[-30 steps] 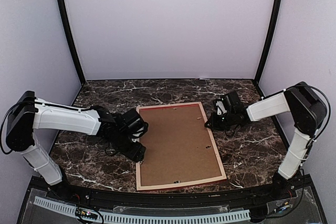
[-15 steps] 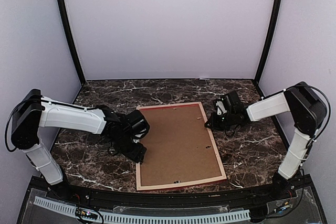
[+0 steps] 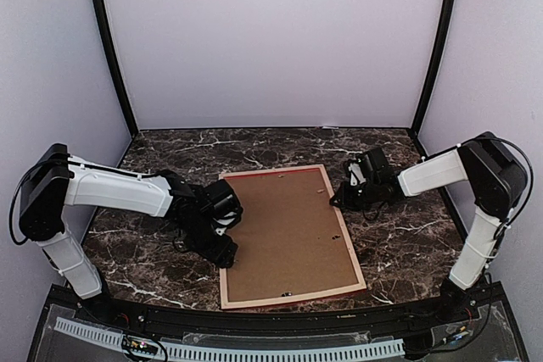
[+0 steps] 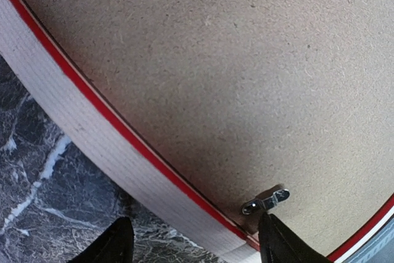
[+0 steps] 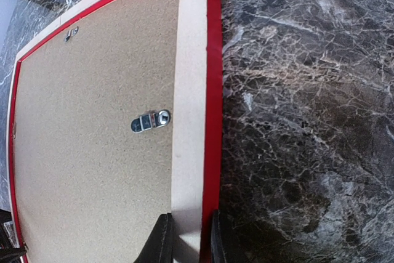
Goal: Put the photo into the frame
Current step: Press the fastener onto the backboard.
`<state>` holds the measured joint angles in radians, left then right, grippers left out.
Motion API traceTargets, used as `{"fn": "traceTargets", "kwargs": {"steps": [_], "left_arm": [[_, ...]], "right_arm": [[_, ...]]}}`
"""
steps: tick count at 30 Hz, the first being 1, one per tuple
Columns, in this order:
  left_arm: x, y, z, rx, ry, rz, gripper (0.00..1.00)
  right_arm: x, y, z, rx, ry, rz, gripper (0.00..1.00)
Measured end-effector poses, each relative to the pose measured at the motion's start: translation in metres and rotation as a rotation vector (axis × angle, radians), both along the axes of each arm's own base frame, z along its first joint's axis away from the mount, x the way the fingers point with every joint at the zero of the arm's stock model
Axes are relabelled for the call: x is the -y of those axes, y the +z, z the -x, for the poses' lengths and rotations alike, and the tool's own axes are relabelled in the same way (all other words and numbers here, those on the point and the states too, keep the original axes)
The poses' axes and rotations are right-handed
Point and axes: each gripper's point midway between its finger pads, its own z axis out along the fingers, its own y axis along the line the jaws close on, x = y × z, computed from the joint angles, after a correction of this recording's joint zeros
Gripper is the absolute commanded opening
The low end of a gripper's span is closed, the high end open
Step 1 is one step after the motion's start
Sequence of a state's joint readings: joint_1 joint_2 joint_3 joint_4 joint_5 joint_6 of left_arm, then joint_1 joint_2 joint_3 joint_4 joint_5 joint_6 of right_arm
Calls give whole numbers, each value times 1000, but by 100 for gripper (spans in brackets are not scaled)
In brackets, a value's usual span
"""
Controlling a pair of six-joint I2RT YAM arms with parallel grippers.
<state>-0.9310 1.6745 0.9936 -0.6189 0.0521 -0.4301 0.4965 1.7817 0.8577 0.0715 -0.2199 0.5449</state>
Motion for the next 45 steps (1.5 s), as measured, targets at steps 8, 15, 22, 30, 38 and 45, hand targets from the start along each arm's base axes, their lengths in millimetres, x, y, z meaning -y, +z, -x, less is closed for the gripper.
{"fn": "traceTargets", "kwargs": {"steps": [8,15,22,30,38,45], "left_arm": [[4,-1,0,-10,-8,4,73],[10,-2,-6,2,-17,4,72],[13,-2,-10,15,-14,13,65],[12,-2,-15,16,37,19,52],[9,-3,-17,-9,99,32,44],[9,-3,-17,-24,123,40,43]], "right_arm": [[-1,0,0,1,2,-3,0],[-1,0,0,1,2,-3,0],[-1,0,0,1,2,-3,0],[-1,0,0,3,1,-4,0],[-1,0,0,4,1,-6,0],[-1,0,0,4,-1,-6,0]]}}
